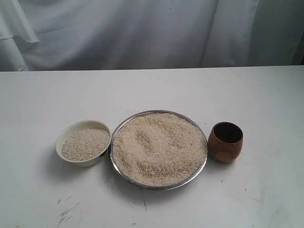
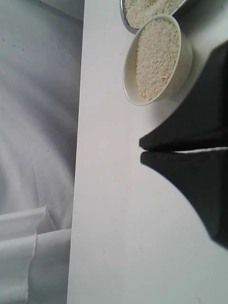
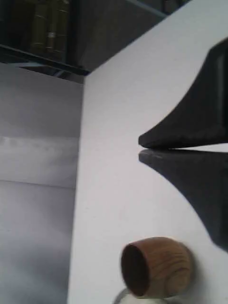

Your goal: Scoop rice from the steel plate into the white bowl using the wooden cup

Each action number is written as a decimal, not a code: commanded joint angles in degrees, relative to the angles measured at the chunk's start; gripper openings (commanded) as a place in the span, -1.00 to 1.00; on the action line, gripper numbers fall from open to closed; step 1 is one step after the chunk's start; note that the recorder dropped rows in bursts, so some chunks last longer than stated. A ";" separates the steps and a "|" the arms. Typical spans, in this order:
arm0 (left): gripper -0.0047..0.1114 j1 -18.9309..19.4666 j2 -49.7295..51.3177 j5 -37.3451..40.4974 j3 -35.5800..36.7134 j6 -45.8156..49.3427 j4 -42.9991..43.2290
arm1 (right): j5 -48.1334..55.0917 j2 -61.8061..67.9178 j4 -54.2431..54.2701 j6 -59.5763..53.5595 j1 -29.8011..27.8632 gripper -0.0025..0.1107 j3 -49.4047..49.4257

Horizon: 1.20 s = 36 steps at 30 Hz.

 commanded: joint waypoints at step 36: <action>-0.92 -0.09 -0.29 -0.36 0.26 -0.18 -0.04 | -66.16 64.27 -23.41 24.06 2.28 -0.96 -7.32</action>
